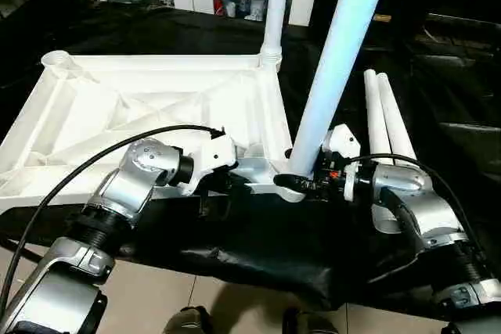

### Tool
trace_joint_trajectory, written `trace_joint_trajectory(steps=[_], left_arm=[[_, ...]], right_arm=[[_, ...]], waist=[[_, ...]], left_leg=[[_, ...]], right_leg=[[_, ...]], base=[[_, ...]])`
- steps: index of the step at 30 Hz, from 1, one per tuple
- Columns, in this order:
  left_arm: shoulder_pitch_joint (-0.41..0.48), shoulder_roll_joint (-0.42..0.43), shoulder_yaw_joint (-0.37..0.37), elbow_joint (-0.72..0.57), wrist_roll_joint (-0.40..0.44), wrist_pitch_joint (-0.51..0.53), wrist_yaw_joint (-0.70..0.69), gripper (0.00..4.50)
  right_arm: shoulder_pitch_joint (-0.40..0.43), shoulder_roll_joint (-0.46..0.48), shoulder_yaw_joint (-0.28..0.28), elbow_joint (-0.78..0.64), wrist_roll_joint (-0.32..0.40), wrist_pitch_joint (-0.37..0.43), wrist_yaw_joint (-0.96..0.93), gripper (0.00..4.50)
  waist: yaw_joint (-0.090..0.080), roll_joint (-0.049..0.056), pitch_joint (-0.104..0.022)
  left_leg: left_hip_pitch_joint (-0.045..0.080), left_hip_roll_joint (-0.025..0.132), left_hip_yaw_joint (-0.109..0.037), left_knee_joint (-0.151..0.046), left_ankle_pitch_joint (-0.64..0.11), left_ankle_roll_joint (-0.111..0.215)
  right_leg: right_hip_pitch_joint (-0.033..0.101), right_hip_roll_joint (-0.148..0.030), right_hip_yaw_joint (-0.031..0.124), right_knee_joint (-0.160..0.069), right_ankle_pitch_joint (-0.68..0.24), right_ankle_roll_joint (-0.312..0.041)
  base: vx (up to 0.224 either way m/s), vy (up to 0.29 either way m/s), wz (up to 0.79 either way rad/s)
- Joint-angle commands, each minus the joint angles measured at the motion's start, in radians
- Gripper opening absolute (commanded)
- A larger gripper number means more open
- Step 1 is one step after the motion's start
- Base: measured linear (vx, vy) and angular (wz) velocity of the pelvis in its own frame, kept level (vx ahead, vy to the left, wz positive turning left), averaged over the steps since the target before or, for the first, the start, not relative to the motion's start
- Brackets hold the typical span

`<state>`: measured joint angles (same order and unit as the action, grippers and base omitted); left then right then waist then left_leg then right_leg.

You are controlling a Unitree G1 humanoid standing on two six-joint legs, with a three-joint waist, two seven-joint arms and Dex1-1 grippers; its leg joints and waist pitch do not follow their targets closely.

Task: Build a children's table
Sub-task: Rotate leg to tighten

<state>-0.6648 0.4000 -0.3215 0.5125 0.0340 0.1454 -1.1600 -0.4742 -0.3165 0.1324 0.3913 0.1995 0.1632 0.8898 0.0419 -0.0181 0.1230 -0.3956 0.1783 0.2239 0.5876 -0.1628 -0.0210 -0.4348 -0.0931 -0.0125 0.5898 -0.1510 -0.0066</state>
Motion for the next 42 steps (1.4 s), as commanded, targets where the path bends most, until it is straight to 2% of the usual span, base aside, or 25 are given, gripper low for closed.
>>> trace_joint_trajectory(steps=[1,3,6,8,9,10,12,15,16,17,19,20,21,23,25,27,30,32,33,34,36,38,39,41,42], left_arm=[[-0.022,-0.041,0.013,0.079,0.037,0.030,0.134,0.00],[-0.053,-0.071,0.026,0.137,0.058,0.043,0.230,0.00],[-0.109,-0.126,0.059,0.229,0.068,0.089,0.384,0.00],[-0.127,-0.142,0.066,0.257,0.070,0.105,0.427,0.00],[-0.135,-0.151,0.069,0.271,0.071,0.110,0.446,0.00],[-0.149,-0.164,0.069,0.295,0.072,0.116,0.468,0.00],[-0.163,-0.177,0.065,0.320,0.080,0.112,0.476,0.00],[-0.164,-0.176,0.059,0.316,0.083,0.102,0.442,0.00],[-0.162,-0.174,0.058,0.312,0.083,0.103,0.436,0.00],[-0.158,-0.168,0.054,0.302,0.084,0.104,0.421,0.00],[-0.155,-0.159,0.050,0.295,0.080,0.106,0.396,0.00],[-0.151,-0.147,0.043,0.287,0.077,0.107,0.374,0.00],[-0.145,-0.137,0.038,0.274,0.076,0.101,0.353,0.00],[-0.136,-0.122,0.031,0.256,0.071,0.100,0.318,0.00],[-0.126,-0.103,0.021,0.236,0.065,0.093,0.274,0.00],[-0.108,-0.074,0.005,0.205,0.063,0.056,0.216,0.00],[-0.087,-0.051,-0.005,0.167,0.046,0.023,0.143,0.00],[-0.049,-0.012,-0.020,0.092,0.005,-0.006,0.017,0.00],[-0.032,0.007,-0.029,0.058,-0.008,-0.003,-0.028,0.00],[-0.021,0.018,-0.034,0.036,-0.015,-0.012,-0.053,0.00],[-0.006,0.031,-0.034,0.006,-0.031,-0.009,-0.086,0.00],[-0.001,0.037,-0.036,-0.006,-0.034,-0.004,-0.097,0.00],[0.001,0.044,-0.037,-0.012,-0.032,-0.007,-0.104,0.00],[0.004,0.049,-0.034,-0.019,-0.033,-0.004,-0.109,0.00],[0.003,0.051,-0.030,-0.022,-0.032,-0.005,-0.107,0.00]], right_arm=[[-0.003,0.040,-0.031,0.074,-0.048,0.031,-0.178,2.67],[-0.010,0.089,-0.066,0.109,-0.056,0.048,-0.311,2.67],[-0.033,0.168,-0.119,0.180,-0.072,0.056,-0.539,2.67],[-0.044,0.195,-0.136,0.207,-0.077,0.054,-0.617,2.66],[-0.051,0.210,-0.145,0.223,-0.077,0.050,-0.658,2.66],[-0.070,0.243,-0.155,0.252,-0.075,0.044,-0.718,2.66],[-0.096,0.276,-0.156,0.282,-0.081,0.031,-0.750,2.66],[-0.107,0.286,-0.152,0.271,-0.073,0.005,-0.700,2.66],[-0.107,0.287,-0.152,0.265,-0.068,0.001,-0.687,3.01],[-0.105,0.286,-0.154,0.249,-0.052,-0.005,-0.656,3.01],[-0.100,0.282,-0.156,0.209,-0.035,-0.021,-0.608,3.36],[-0.095,0.266,-0.138,0.167,-0.024,-0.027,-0.556,3.39],[-0.093,0.249,-0.130,0.143,-0.015,-0.024,-0.518,3.41],[-0.090,0.218,-0.117,0.105,0.006,-0.003,-0.451,3.62],[-0.083,0.166,-0.090,0.068,0.016,0.019,-0.358,3.84],[-0.070,0.093,-0.056,0.035,0.015,0.021,-0.229,3.84],[-0.057,0.043,-0.035,0.020,0.012,0.009,-0.132,3.84],[-0.046,-0.007,-0.020,0.012,0.001,-0.004,-0.048,3.84],[-0.042,-0.023,-0.013,0.007,-0.002,-0.007,-0.018,3.84],[-0.038,-0.037,-0.004,-0.002,0.002,-0.002,0.007,3.84],[-0.029,-0.061,0.018,-0.017,0.003,-0.002,0.049,3.84],[-0.025,-0.071,0.031,-0.022,0.003,0.000,0.073,3.84],[-0.023,-0.079,0.042,-0.029,0.005,0.002,0.090,3.84],[-0.018,-0.089,0.060,-0.036,0.003,0.003,0.125,3.84],[-0.018,-0.092,0.069,-0.033,-0.004,-0.002,0.142,3.84]], waist=[[-0.007,-0.004,-0.075],[-0.012,-0.005,-0.075],[-0.018,-0.003,-0.071],[-0.019,-0.002,-0.069],[-0.019,0.003,-0.069],[-0.021,0.001,-0.069],[-0.025,0.002,-0.066],[-0.025,0.003,-0.065],[-0.024,0.003,-0.067],[-0.023,0.002,-0.069],[-0.021,0.001,-0.070],[-0.018,0.001,-0.071],[-0.016,0.000,-0.073],[-0.025,-0.003,-0.077],[-0.029,-0.004,-0.075],[-0.032,-0.001,-0.077],[-0.030,0.001,-0.077],[-0.026,-0.001,-0.082],[-0.025,0.000,-0.085],[-0.023,0.001,-0.086],[-0.015,0.002,-0.085],[-0.010,0.001,-0.085],[-0.002,0.001,-0.081],[0.001,0.002,-0.079],[0.001,0.002,-0.075]], left_leg=[[0.033,0.042,-0.027,-0.075,-0.269,0.017],[0.037,0.040,-0.031,-0.077,-0.314,-0.011],[0.036,0.038,-0.035,-0.083,-0.352,-0.026],[0.041,0.037,-0.039,-0.085,-0.389,-0.036],[0.041,0.037,-0.040,-0.087,-0.391,-0.038],[0.039,0.037,-0.041,-0.089,-0.398,-0.038],[0.044,0.034,-0.044,-0.091,-0.452,-0.045],[0.044,0.035,-0.048,-0.094,-0.476,-0.042],[0.042,0.036,-0.048,-0.095,-0.467,-0.038],[0.041,0.038,-0.046,-0.097,-0.450,-0.031],[0.039,0.039,-0.044,-0.097,-0.424,-0.023],[0.037,0.040,-0.041,-0.097,-0.395,-0.014],[0.031,0.040,-0.037,-0.095,-0.357,0.005],[0.013,0.038,-0.041,-0.095,-0.301,0.018],[0.023,0.038,-0.036,-0.089,-0.299,0.036],[0.021,0.041,-0.034,-0.085,-0.278,0.053],[0.024,0.041,-0.030,-0.079,-0.249,0.069],[0.027,0.041,-0.026,-0.073,-0.199,0.089],[0.021,0.041,-0.026,-0.072,-0.148,0.103],[0.025,0.043,-0.024,-0.071,-0.127,0.110],[0.025,0.043,-0.019,-0.065,-0.078,0.139],[0.023,0.043,-0.016,-0.062,-0.075,0.142],[0.027,0.046,-0.016,-0.065,-0.100,0.134],[0.028,0.048,-0.017,-0.067,-0.130,0.120],[0.030,0.049,-0.019,-0.072,-0.181,0.092]], right_leg=[[0.037,-0.037,0.024,-0.070,-0.328,-0.216],[0.033,-0.039,0.024,-0.077,-0.406,-0.188],[0.029,-0.037,0.022,-0.084,-0.447,-0.159],[0.025,-0.040,0.019,-0.094,-0.494,-0.138],[0.025,-0.041,0.018,-0.095,-0.497,-0.133],[0.025,-0.039,0.017,-0.097,-0.493,-0.127],[0.019,-0.038,0.012,-0.105,-0.537,-0.109],[0.020,-0.039,0.010,-0.109,-0.538,-0.098],[0.023,-0.040,0.011,-0.108,-0.516,-0.100],[0.025,-0.040,0.013,-0.105,-0.478,-0.109],[0.027,-0.039,0.015,-0.101,-0.430,-0.124],[0.029,-0.039,0.018,-0.096,-0.380,-0.139],[0.035,-0.036,0.018,-0.088,-0.311,-0.159],[0.052,-0.041,0.014,-0.078,-0.271,-0.172],[0.045,-0.038,0.016,-0.082,-0.263,-0.186],[0.048,-0.039,0.017,-0.079,-0.251,-0.204],[0.046,-0.039,0.018,-0.075,-0.205,-0.231],[0.049,-0.039,0.020,-0.065,-0.128,-0.267],[0.057,-0.038,0.019,-0.054,-0.060,-0.284],[0.055,-0.036,0.019,-0.051,-0.026,-0.293],[0.056,-0.031,0.017,-0.039,0.068,-0.320],[0.057,-0.032,0.019,-0.036,0.075,-0.319],[0.051,-0.033,0.017,-0.040,0.017,-0.311],[0.050,-0.034,0.018,-0.045,-0.038,-0.302],[0.047,-0.034,0.018,-0.054,-0.130,-0.279]], base=[[0.000,0.000,0.00],[0.000,0.000,0.00],[0.000,0.000,0.00],[0.000,0.000,0.00],[0.000,0.000,0.00],[0.000,0.000,0.00],[0.000,0.000,0.00],[0.000,0.000,0.00],[0.000,0.000,0.00],[0.000,0.000,0.00],[0.000,0.000,0.00],[0.000,0.000,0.00],[0.000,0.000,0.00],[0.000,0.000,0.00],[0.000,0.000,0.00],[0.000,0.000,0.00],[0.058,-0.021,0.01],[0.063,-0.026,0.04],[0.059,-0.024,0.01],[0.055,-0.020,-0.01],[0.028,-0.010,0.00],[0.000,0.000,0.00],[0.000,0.000,0.00],[0.000,0.000,0.00],[0.000,0.000,0.00]])
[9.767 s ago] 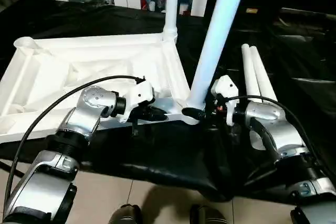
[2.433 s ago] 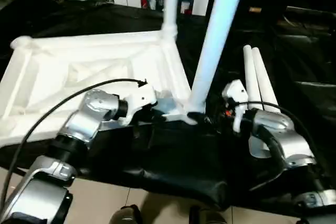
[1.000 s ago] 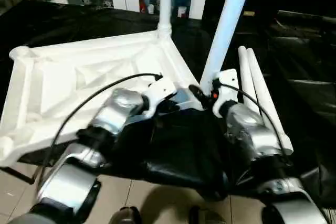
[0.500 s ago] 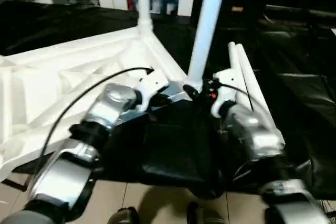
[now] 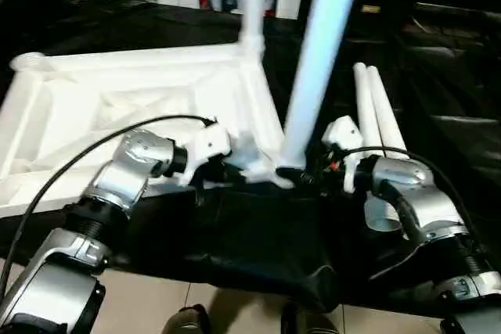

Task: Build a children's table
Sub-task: Rotate leg to tighten

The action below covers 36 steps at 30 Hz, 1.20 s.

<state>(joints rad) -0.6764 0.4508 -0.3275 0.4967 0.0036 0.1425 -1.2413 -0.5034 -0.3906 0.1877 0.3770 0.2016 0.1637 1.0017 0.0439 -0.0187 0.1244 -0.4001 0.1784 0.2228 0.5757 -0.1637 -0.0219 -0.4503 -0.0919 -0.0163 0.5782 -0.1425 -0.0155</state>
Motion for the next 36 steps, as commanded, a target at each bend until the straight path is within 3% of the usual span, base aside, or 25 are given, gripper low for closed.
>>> trace_joint_trajectory(steps=[1,2,6,13,19,23,24,26,29,33,36], left_arm=[[0.015,0.000,-0.024,-0.006,-0.002,-0.002,-0.026,0.00],[0.017,0.003,-0.022,-0.011,-0.001,-0.003,-0.028,0.00],[0.022,0.010,-0.020,-0.023,-0.006,0.004,-0.038,0.00],[0.027,0.016,-0.020,-0.032,-0.005,0.012,-0.045,0.00],[0.029,0.016,-0.020,-0.028,0.002,0.020,-0.036,0.00],[0.003,-0.028,-0.002,0.028,0.031,0.050,0.084,0.00],[-0.017,-0.055,0.010,0.067,0.044,0.054,0.149,0.00],[-0.074,-0.129,0.042,0.179,0.070,0.059,0.329,0.00],[-0.120,-0.199,0.067,0.259,0.073,0.056,0.464,0.00],[-0.159,-0.263,0.065,0.323,0.070,0.005,0.522,0.00],[-0.174,-0.278,0.048,0.356,0.093,-0.034,0.529,0.00]], right_arm=[[0.011,-0.018,0.013,-0.019,-0.006,-0.003,0.030,3.84],[0.009,-0.015,0.010,-0.012,-0.009,-0.006,0.036,3.84],[0.002,-0.012,0.008,0.000,-0.004,-0.004,0.049,3.48],[0.001,-0.013,0.010,0.010,-0.001,-0.004,0.064,2.90],[0.001,-0.002,0.005,0.026,-0.007,-0.005,0.055,2.71],[-0.017,0.054,-0.029,0.091,-0.049,-0.003,-0.123,2.69],[-0.023,0.086,-0.053,0.116,-0.053,0.008,-0.207,2.68],[-0.029,0.175,-0.123,0.160,-0.041,0.052,-0.417,2.68],[-0.034,0.250,-0.183,0.199,-0.035,0.067,-0.610,2.67],[-0.050,0.317,-0.247,0.252,-0.028,0.058,-0.804,2.67],[-0.056,0.338,-0.250,0.261,-0.048,0.033,-0.857,2.67]], waist=[[-0.001,0.002,-0.076],[-0.003,0.002,-0.074],[-0.008,0.002,-0.075],[-0.008,0.000,-0.081],[-0.008,-0.002,-0.081],[-0.013,-0.001,-0.078],[-0.014,-0.004,-0.078],[-0.017,-0.001,-0.077],[-0.018,-0.002,-0.076],[-0.019,0.001,-0.075],[-0.018,0.003,-0.076]], left_leg=[[0.034,0.049,-0.018,-0.060,-0.181,0.093],[0.035,0.049,-0.021,-0.064,-0.213,0.070],[0.036,0.047,-0.024,-0.066,-0.239,0.046],[0.031,0.044,-0.021,-0.058,-0.166,0.079],[0.031,0.045,-0.021,-0.058,-0.168,0.083],[0.031,0.044,-0.021,-0.059,-0.185,0.070],[0.034,0.043,-0.022,-0.060,-0.212,0.053],[0.040,0.042,-0.024,-0.064,-0.258,0.018],[0.042,0.039,-0.028,-0.068,-0.300,-0.008],[0.044,0.037,-0.033,-0.073,-0.360,-0.019],[0.047,0.036,-0.033,-0.074,-0.379,-0.020]], right_leg=[[0.062,-0.035,0.022,-0.042,-0.138,-0.270],[0.059,-0.037,0.024,-0.049,-0.204,-0.249],[0.056,-0.037,0.026,-0.054,-0.241,-0.228],[0.062,-0.035,0.025,-0.041,-0.129,-0.253],[0.062,-0.036,0.025,-0.043,-0.150,-0.254],[0.056,-0.035,0.025,-0.048,-0.188,-0.249],[0.055,-0.037,0.026,-0.053,-0.244,-0.236],[0.048,-0.036,0.027,-0.064,-0.323,-0.209],[0.044,-0.036,0.025,-0.072,-0.369,-0.179],[0.042,-0.038,0.023,-0.082,-0.437,-0.144],[0.039,-0.037,0.023,-0.088,-0.448,-0.127]], base=[[0.000,0.000,0.00],[0.000,0.000,0.00],[0.000,0.000,0.00],[0.000,0.000,0.00],[0.000,0.000,0.00],[0.000,0.000,0.00],[0.000,0.000,0.00],[0.000,0.000,0.00],[0.000,0.000,0.00],[0.000,0.000,0.00],[0.000,0.000,0.00]])
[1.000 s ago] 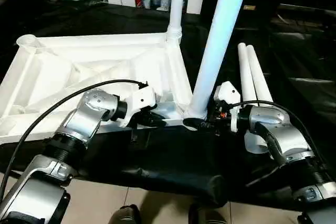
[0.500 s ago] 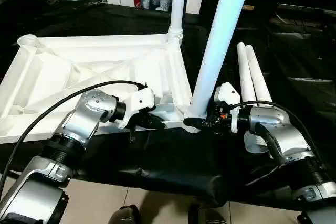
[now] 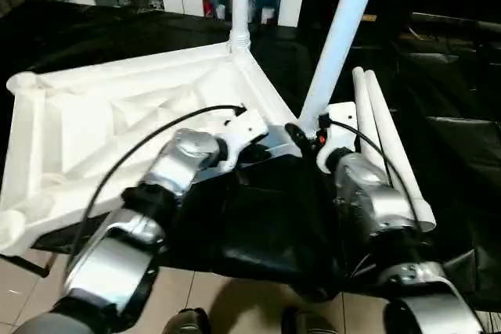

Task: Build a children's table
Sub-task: Rotate leg to tighten

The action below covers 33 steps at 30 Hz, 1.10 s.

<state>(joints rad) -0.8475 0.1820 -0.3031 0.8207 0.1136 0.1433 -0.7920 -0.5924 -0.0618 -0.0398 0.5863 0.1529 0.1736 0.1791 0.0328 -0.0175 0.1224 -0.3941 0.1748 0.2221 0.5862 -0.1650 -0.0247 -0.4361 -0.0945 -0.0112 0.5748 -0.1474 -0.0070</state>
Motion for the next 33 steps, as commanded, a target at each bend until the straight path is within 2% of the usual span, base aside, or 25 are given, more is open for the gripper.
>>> trace_joint_trajectory(steps=[1,3,5,6,8,9,11,12,16,17,18,19,21,23,24,26,29,30,32,33], left_arm=[[-0.007,-0.013,0.021,0.041,-0.013,-0.045,0.074,0.00],[-0.016,-0.022,0.023,0.060,-0.009,-0.060,0.061,0.00],[-0.017,-0.020,0.021,0.062,-0.008,-0.072,0.048,0.00],[-0.018,-0.020,0.021,0.066,-0.006,-0.080,0.046,0.00],[-0.020,-0.019,0.022,0.071,-0.007,-0.100,0.042,0.00],[-0.023,-0.019,0.026,0.075,-0.010,-0.108,0.040,0.00],[-0.024,-0.020,0.029,0.076,-0.014,-0.139,0.036,0.00],[-0.025,-0.023,0.034,0.079,-0.016,-0.152,0.037,0.00],[-0.025,-0.038,0.063,0.064,-0.049,-0.205,0.009,0.00],[-0.025,-0.038,0.063,0.064,-0.049,-0.205,0.009,0.00],[-0.024,-0.037,0.070,0.047,-0.060,-0.190,-0.010,0.44],[-0.024,-0.037,0.070,0.047,-0.060,-0.190,-0.010,0.55],[-0.006,-0.025,0.083,-0.015,-0.100,-0.141,-0.078,0.58],[0.003,-0.019,0.090,-0.047,-0.117,-0.126,-0.096,0.83],[0.013,-0.007,0.093,-0.077,-0.128,-0.109,-0.112,0.94],[0.024,0.009,0.104,-0.115,-0.142,-0.086,-0.130,0.98],[0.041,0.048,0.136,-0.186,-0.174,-0.034,-0.159,1.30],[0.056,0.078,0.150,-0.236,-0.197,0.006,-0.185,1.39],[0.073,0.105,0.154,-0.285,-0.214,0.041,-0.213,1.40],[0.091,0.132,0.151,-0.327,-0.224,0.069,-0.242,1.47]], right_arm=[[0.032,0.017,-0.020,0.048,-0.006,0.017,-0.041,2.67],[0.034,0.028,-0.013,0.028,-0.024,0.005,-0.038,2.67],[0.041,0.036,-0.016,0.001,-0.002,-0.009,0.008,2.67],[0.046,0.040,-0.018,-0.015,0.007,-0.012,0.019,3.02],[0.055,0.041,-0.009,-0.046,0.016,-0.016,0.049,3.37],[0.060,0.040,0.002,-0.067,0.015,-0.019,0.056,3.37],[0.065,0.030,0.024,-0.094,0.001,-0.023,0.055,3.39],[0.067,0.023,0.035,-0.105,-0.009,-0.028,0.049,3.72],[0.094,-0.025,0.050,-0.205,-0.032,-0.003,0.060,3.80],[0.094,-0.025,0.050,-0.205,-0.032,-0.003,0.060,3.80],[0.111,-0.048,0.053,-0.249,-0.034,0.014,0.090,3.80],[0.111,-0.048,0.053,-0.249,-0.034,0.014,0.090,3.80],[0.150,-0.099,0.056,-0.334,-0.039,0.052,0.141,3.80],[0.172,-0.127,0.060,-0.375,-0.023,0.082,0.187,3.80],[0.188,-0.156,0.071,-0.406,-0.001,0.112,0.233,3.80],[0.210,-0.199,0.090,-0.448,0.026,0.144,0.296,3.80],[0.242,-0.271,0.127,-0.495,0.052,0.178,0.413,3.80],[0.253,-0.299,0.141,-0.513,0.067,0.189,0.469,3.80],[0.259,-0.310,0.144,-0.530,0.078,0.201,0.500,3.80],[0.258,-0.312,0.142,-0.537,0.089,0.204,0.514,3.80]], waist=[[-0.007,0.003,-0.076],[-0.006,0.002,-0.077],[-0.005,0.002,-0.077],[-0.003,0.003,-0.078],[-0.001,0.001,-0.080],[0.002,0.000,-0.082],[0.000,-0.002,-0.082],[-0.001,-0.003,-0.085],[0.001,-0.004,-0.087],[0.005,-0.003,-0.089],[0.006,-0.002,-0.090],[0.006,-0.002,-0.090],[0.013,0.001,-0.094],[0.013,-0.001,-0.093],[0.013,0.002,-0.093],[0.011,-0.003,-0.094],[0.005,-0.007,-0.087],[0.006,-0.005,-0.081],[0.005,-0.005,-0.079],[0.002,-0.005,-0.075]], left_leg=[[0.039,0.038,-0.033,-0.084,-0.377,-0.018],[0.037,0.038,-0.034,-0.086,-0.378,-0.014],[0.037,0.039,-0.034,-0.086,-0.382,-0.011],[0.038,0.041,-0.034,-0.086,-0.379,-0.006],[0.037,0.041,-0.033,-0.085,-0.366,-0.001],[0.034,0.042,-0.030,-0.085,-0.338,0.011],[0.025,0.040,-0.032,-0.085,-0.318,0.018],[0.023,0.040,-0.032,-0.084,-0.285,0.022],[0.024,0.039,-0.026,-0.078,-0.242,0.041],[0.028,0.040,-0.024,-0.075,-0.227,0.047],[0.027,0.040,-0.021,-0.071,-0.196,0.069],[0.027,0.040,-0.021,-0.071,-0.196,0.069],[0.027,0.044,-0.021,-0.068,-0.140,0.091],[0.019,0.044,-0.023,-0.066,-0.109,0.103],[0.022,0.043,-0.021,-0.063,-0.096,0.119],[0.016,0.043,-0.022,-0.061,-0.084,0.131],[0.017,0.042,-0.019,-0.061,-0.125,0.134],[0.019,0.047,-0.021,-0.066,-0.163,0.120],[0.019,0.048,-0.023,-0.067,-0.181,0.104],[0.019,0.051,-0.025,-0.073,-0.202,0.087]], right_leg=[[0.026,-0.035,0.018,-0.084,-0.434,-0.134],[0.028,-0.036,0.018,-0.083,-0.439,-0.129],[0.027,-0.036,0.018,-0.085,-0.443,-0.127],[0.027,-0.037,0.019,-0.084,-0.431,-0.132],[0.029,-0.036,0.020,-0.081,-0.410,-0.138],[0.032,-0.036,0.021,-0.076,-0.359,-0.149],[0.039,-0.037,0.019,-0.071,-0.336,-0.157],[0.042,-0.037,0.018,-0.066,-0.312,-0.162],[0.044,-0.036,0.020,-0.063,-0.267,-0.178],[0.043,-0.035,0.020,-0.062,-0.243,-0.184],[0.043,-0.032,0.021,-0.056,-0.188,-0.204],[0.043,-0.032,0.021,-0.056,-0.188,-0.204],[0.049,-0.033,0.018,-0.041,-0.097,-0.238],[0.055,-0.032,0.017,-0.032,-0.042,-0.251],[0.055,-0.032,0.017,-0.027,0.003,-0.267],[0.063,-0.034,0.017,-0.024,0.024,-0.270],[0.060,-0.035,0.017,-0.035,-0.046,-0.265],[0.056,-0.038,0.018,-0.043,-0.128,-0.250],[0.056,-0.038,0.018,-0.045,-0.170,-0.244],[0.053,-0.039,0.019,-0.049,-0.227,-0.230]], base=[[0.000,0.000,0.00],[0.000,0.000,0.00],[0.000,0.000,0.00],[0.000,0.000,0.00],[0.000,0.000,0.00],[0.000,0.000,0.00],[0.000,0.000,0.00],[0.000,0.000,0.00],[0.000,0.000,0.00],[0.000,0.000,0.00],[0.000,0.000,0.00],[0.000,0.000,0.00],[0.000,0.000,0.00],[0.030,0.008,0.00],[0.000,0.000,0.00],[0.000,0.000,0.00],[0.000,0.000,0.00],[0.000,0.000,0.00],[0.000,0.000,0.00],[0.000,0.000,0.00]])
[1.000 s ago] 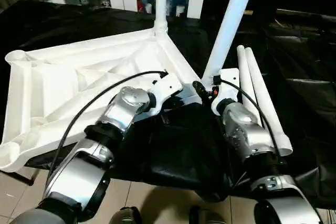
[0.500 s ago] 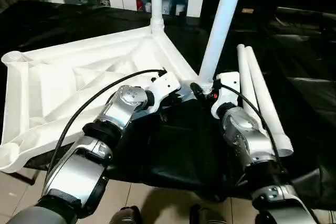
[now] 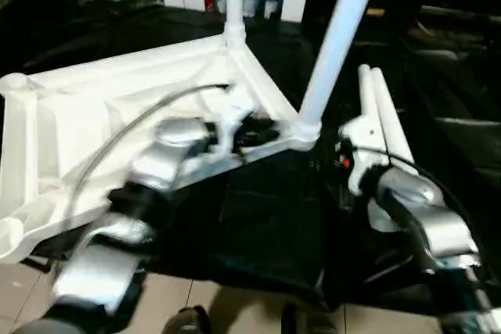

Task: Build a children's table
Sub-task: Rotate leg to tighten

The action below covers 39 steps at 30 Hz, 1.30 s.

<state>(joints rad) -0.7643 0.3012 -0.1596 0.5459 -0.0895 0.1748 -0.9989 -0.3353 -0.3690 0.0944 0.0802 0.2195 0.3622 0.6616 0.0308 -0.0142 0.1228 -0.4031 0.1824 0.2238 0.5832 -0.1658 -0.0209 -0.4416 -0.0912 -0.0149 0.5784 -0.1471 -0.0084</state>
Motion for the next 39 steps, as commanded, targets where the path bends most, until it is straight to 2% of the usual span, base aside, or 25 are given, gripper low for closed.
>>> trace_joint_trajectory(steps=[1,4,6,7,8,9,10,11,12,13,14,16,17,19,20,21,24,27,30,31,35,36,37,38,39], left_arm=[[0.037,0.052,-0.002,-0.117,-0.034,0.078,-0.075,1.76],[0.165,0.204,-0.048,-0.344,-0.060,0.196,-0.211,1.93],[0.214,0.255,-0.059,-0.411,-0.061,0.223,-0.237,2.20],[0.226,0.267,-0.060,-0.427,-0.063,0.230,-0.241,2.28],[0.252,0.286,-0.056,-0.461,-0.075,0.258,-0.246,2.32],[0.282,0.309,-0.052,-0.503,-0.085,0.289,-0.246,2.32],[0.289,0.313,-0.051,-0.512,-0.086,0.295,-0.246,2.39],[0.313,0.336,-0.059,-0.531,-0.056,0.299,-0.232,2.52],[0.326,0.347,-0.066,-0.533,-0.027,0.295,-0.217,2.71],[0.329,0.351,-0.068,-0.533,-0.019,0.294,-0.212,2.71],[0.342,0.358,-0.071,-0.539,0.000,0.303,-0.193,2.75],[0.356,0.369,-0.076,-0.546,0.023,0.307,-0.174,3.01],[0.361,0.375,-0.077,-0.552,0.026,0.315,-0.170,3.13],[0.376,0.393,-0.079,-0.571,0.032,0.338,-0.158,3.18],[0.376,0.393,-0.079,-0.571,0.032,0.338,-0.158,3.25],[0.385,0.402,-0.075,-0.585,0.032,0.352,-0.147,3.52],[0.404,0.433,-0.059,-0.591,0.056,0.351,-0.105,3.61],[0.409,0.438,-0.049,-0.590,0.064,0.351,-0.096,3.91],[0.411,0.436,-0.042,-0.591,0.063,0.353,-0.092,3.91],[0.411,0.436,-0.042,-0.591,0.063,0.353,-0.092,3.91],[0.411,0.436,-0.042,-0.591,0.063,0.353,-0.092,4.02],[0.412,0.435,-0.032,-0.583,0.070,0.346,-0.076,4.02],[0.412,0.435,-0.032,-0.583,0.070,0.346,-0.076,4.21],[0.411,0.434,-0.027,-0.575,0.072,0.334,-0.065,4.27],[0.409,0.432,-0.025,-0.570,0.074,0.327,-0.057,4.27]], right_arm=[[-0.003,0.001,0.001,-0.043,0.039,0.028,0.045,3.80],[-0.052,0.054,-0.020,-0.050,0.113,0.063,0.052,3.80],[-0.080,0.081,-0.018,-0.030,0.131,0.071,0.051,3.80],[-0.087,0.088,-0.017,-0.023,0.134,0.073,0.050,3.80],[-0.108,0.103,-0.005,0.001,0.132,0.068,0.057,3.80],[-0.136,0.123,0.011,0.039,0.122,0.058,0.066,3.80],[-0.142,0.127,0.015,0.049,0.118,0.055,0.068,3.80],[-0.180,0.151,0.030,0.112,0.085,0.024,0.059,3.80],[-0.208,0.170,0.033,0.162,0.063,-0.004,0.044,3.80],[-0.217,0.176,0.033,0.177,0.057,-0.012,0.038,3.80],[-0.250,0.195,0.028,0.236,0.038,-0.043,0.011,3.80],[-0.289,0.217,0.016,0.304,0.027,-0.076,-0.020,3.80],[-0.302,0.221,0.011,0.328,0.022,-0.083,-0.038,3.80],[-0.343,0.233,-0.011,0.396,0.014,-0.103,-0.099,3.80],[-0.343,0.233,-0.011,0.396,0.014,-0.103,-0.099,3.80],[-0.364,0.238,-0.027,0.431,0.015,-0.116,-0.128,3.80],[-0.408,0.233,-0.072,0.521,0.006,-0.152,-0.198,3.80],[-0.421,0.225,-0.082,0.558,-0.009,-0.175,-0.218,3.80],[-0.428,0.218,-0.090,0.578,-0.015,-0.183,-0.235,3.80],[-0.428,0.218,-0.090,0.578,-0.015,-0.183,-0.235,3.80],[-0.428,0.218,-0.090,0.578,-0.015,-0.183,-0.235,3.80],[-0.475,0.171,-0.129,0.691,-0.024,-0.237,-0.315,3.80],[-0.475,0.171,-0.129,0.691,-0.024,-0.237,-0.315,3.80],[-0.508,0.137,-0.155,0.766,-0.028,-0.274,-0.363,3.80],[-0.530,0.115,-0.172,0.814,-0.031,-0.298,-0.393,3.80]], waist=[[0.003,-0.008,-0.074],[-0.001,-0.004,-0.073],[-0.006,0.003,-0.073],[-0.006,-0.003,-0.073],[-0.004,-0.003,-0.073],[-0.002,0.003,-0.075],[-0.001,0.003,-0.073],[-0.001,-0.001,-0.070],[-0.003,-0.001,-0.071],[-0.004,-0.001,-0.070],[-0.001,-0.003,-0.070],[-0.004,-0.003,-0.073],[-0.002,-0.004,-0.073],[-0.005,-0.007,-0.074],[-0.005,-0.005,-0.076],[-0.003,-0.005,-0.077],[-0.003,-0.007,-0.077],[-0.003,-0.007,-0.073],[-0.001,-0.008,-0.074],[-0.001,-0.009,-0.074],[-0.002,-0.009,-0.074],[-0.002,-0.007,-0.075],[-0.002,-0.007,-0.075],[-0.004,-0.008,-0.072],[0.004,-0.005,-0.071]], left_leg=[[0.031,0.045,-0.027,-0.071,-0.211,0.073],[0.036,0.048,-0.028,-0.077,-0.214,0.047],[0.043,0.049,-0.026,-0.080,-0.216,0.029],[0.045,0.047,-0.023,-0.078,-0.212,0.026],[0.046,0.047,-0.023,-0.078,-0.208,0.024],[0.049,0.046,-0.021,-0.077,-0.199,0.013],[0.052,0.047,-0.020,-0.079,-0.201,0.009],[0.051,0.046,-0.018,-0.079,-0.201,0.009],[0.046,0.044,-0.020,-0.079,-0.197,0.003],[0.046,0.042,-0.020,-0.081,-0.208,-0.007],[0.052,0.043,-0.018,-0.079,-0.212,-0.012],[0.045,0.040,-0.021,-0.080,-0.193,-0.021],[0.048,0.041,-0.020,-0.080,-0.192,-0.020],[0.046,0.038,-0.019,-0.078,-0.164,-0.015],[0.046,0.038,-0.020,-0.076,-0.158,-0.014],[0.046,0.038,-0.018,-0.074,-0.147,-0.009],[0.043,0.036,-0.018,-0.072,-0.123,0.007],[0.045,0.036,-0.017,-0.073,-0.157,0.003],[0.047,0.036,-0.017,-0.073,-0.174,-0.010],[0.043,0.035,-0.019,-0.074,-0.175,-0.012],[0.043,0.035,-0.019,-0.072,-0.187,-0.013],[0.043,0.035,-0.020,-0.072,-0.188,-0.015],[0.043,0.035,-0.020,-0.072,-0.188,-0.015],[0.044,0.035,-0.019,-0.071,-0.205,-0.024],[0.060,0.035,-0.013,-0.066,-0.257,-0.043]], right_leg=[[0.057,-0.042,0.022,-0.052,-0.245,-0.226],[0.048,-0.039,0.024,-0.052,-0.263,-0.211],[0.040,-0.034,0.024,-0.049,-0.253,-0.209],[0.039,-0.031,0.024,-0.048,-0.245,-0.209],[0.039,-0.032,0.025,-0.046,-0.238,-0.209],[0.037,-0.031,0.025,-0.042,-0.214,-0.216],[0.034,-0.030,0.025,-0.044,-0.209,-0.218],[0.033,-0.028,0.026,-0.045,-0.207,-0.217],[0.036,-0.029,0.025,-0.041,-0.202,-0.217],[0.036,-0.030,0.026,-0.045,-0.222,-0.207],[0.033,-0.031,0.029,-0.046,-0.224,-0.199],[0.040,-0.031,0.028,-0.040,-0.210,-0.200],[0.039,-0.032,0.028,-0.041,-0.205,-0.198],[0.041,-0.029,0.028,-0.037,-0.178,-0.201],[0.042,-0.031,0.029,-0.034,-0.169,-0.205],[0.044,-0.031,0.029,-0.033,-0.149,-0.207],[0.046,-0.029,0.028,-0.028,-0.116,-0.217],[0.043,-0.027,0.028,-0.035,-0.167,-0.205],[0.042,-0.025,0.028,-0.035,-0.185,-0.195],[0.043,-0.025,0.028,-0.034,-0.186,-0.192],[0.042,-0.026,0.028,-0.035,-0.202,-0.187],[0.041,-0.027,0.028,-0.035,-0.205,-0.189],[0.041,-0.027,0.028,-0.035,-0.205,-0.189],[0.037,-0.027,0.028,-0.038,-0.230,-0.196],[0.024,-0.026,0.030,-0.045,-0.278,-0.195]], base=[[0.000,0.000,0.00],[0.000,0.000,0.00],[0.000,0.000,0.00],[0.000,0.000,0.00],[0.000,0.000,0.00],[0.000,0.000,0.00],[0.000,0.000,0.00],[0.000,0.000,0.00],[0.000,0.000,0.00],[0.000,0.000,0.00],[0.000,0.000,0.00],[0.000,0.000,0.00],[0.000,0.000,0.00],[0.000,0.000,0.00],[0.000,0.000,0.00],[0.000,0.000,0.00],[0.000,0.000,0.00],[0.000,0.000,0.00],[0.000,0.000,0.00],[0.000,0.000,0.00],[0.000,0.000,0.00],[0.000,0.000,0.00],[0.000,0.000,0.00],[0.000,0.000,0.00],[0.000,0.000,0.00]])
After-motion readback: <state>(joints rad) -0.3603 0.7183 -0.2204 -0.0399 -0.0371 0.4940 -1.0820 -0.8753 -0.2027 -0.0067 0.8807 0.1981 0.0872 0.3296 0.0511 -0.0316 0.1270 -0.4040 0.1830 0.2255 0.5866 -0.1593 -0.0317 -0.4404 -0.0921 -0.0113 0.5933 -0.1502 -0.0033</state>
